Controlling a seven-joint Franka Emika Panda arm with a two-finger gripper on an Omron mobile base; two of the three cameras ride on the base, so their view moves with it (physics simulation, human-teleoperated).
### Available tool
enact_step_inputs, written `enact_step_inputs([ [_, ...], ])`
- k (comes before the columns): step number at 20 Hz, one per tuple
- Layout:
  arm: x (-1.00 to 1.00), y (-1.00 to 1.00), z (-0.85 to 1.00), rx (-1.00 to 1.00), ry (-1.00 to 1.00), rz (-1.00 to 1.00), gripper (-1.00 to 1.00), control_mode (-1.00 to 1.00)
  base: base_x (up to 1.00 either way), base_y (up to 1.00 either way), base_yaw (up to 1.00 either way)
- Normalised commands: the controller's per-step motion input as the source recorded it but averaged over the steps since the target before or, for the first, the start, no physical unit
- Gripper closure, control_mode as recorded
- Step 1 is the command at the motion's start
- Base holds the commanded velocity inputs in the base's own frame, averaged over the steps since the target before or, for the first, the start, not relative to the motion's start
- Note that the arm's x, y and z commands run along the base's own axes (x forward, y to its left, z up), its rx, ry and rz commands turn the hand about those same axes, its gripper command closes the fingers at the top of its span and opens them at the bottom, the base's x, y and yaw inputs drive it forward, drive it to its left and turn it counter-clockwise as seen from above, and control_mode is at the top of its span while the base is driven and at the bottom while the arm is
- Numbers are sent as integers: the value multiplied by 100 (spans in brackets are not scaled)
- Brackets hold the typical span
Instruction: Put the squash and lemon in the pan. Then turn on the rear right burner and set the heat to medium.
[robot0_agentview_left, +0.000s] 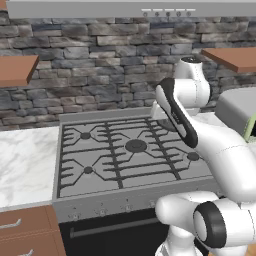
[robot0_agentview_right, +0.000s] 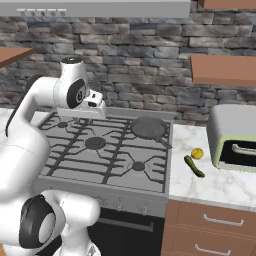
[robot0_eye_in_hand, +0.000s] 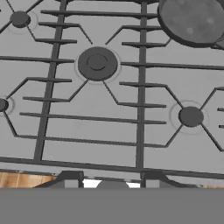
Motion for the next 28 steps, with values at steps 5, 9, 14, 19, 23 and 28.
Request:
enact_step_inputs([
  [5,-5,-14,0,0,-3,0,-100,-100,0,0,0],
  [9,-16,-32,0,3,-5,0,-100,-100,0,0,0],
  [14,-23,-32,0,4,-2,0,-100,-100,0,0,0],
  [19,-18,-30,3,6,-1,0,-100,-100,0,0,0],
  [23,-12,-36,7,10,-3,0,-100,-100,0,0,0],
  [28,-3,-31,6,9,-1,0,-100,-100,0,0,0],
])
